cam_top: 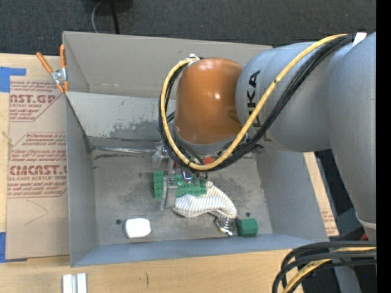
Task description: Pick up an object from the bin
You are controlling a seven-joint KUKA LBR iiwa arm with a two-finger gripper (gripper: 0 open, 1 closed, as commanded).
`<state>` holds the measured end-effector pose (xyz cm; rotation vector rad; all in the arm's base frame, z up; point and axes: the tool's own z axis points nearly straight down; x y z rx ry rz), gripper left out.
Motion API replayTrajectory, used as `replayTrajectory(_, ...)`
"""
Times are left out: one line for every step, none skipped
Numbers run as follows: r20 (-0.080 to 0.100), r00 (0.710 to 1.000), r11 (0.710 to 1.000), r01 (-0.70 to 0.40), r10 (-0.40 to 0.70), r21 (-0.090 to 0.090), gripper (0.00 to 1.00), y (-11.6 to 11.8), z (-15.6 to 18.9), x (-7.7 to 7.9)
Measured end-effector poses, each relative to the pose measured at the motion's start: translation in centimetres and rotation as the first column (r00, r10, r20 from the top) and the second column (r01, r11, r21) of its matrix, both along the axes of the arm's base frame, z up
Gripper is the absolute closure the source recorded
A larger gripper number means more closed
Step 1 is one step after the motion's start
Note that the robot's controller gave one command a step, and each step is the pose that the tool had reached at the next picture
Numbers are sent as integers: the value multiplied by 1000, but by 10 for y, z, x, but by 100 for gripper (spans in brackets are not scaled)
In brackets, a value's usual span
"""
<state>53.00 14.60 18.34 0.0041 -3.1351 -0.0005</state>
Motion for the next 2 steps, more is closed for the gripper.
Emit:
replayTrajectory(0,1000,1000,1,-1,0,0,0,1,0)
replayTrajectory(4,999,999,-35,35,0,0,2,13,-11)
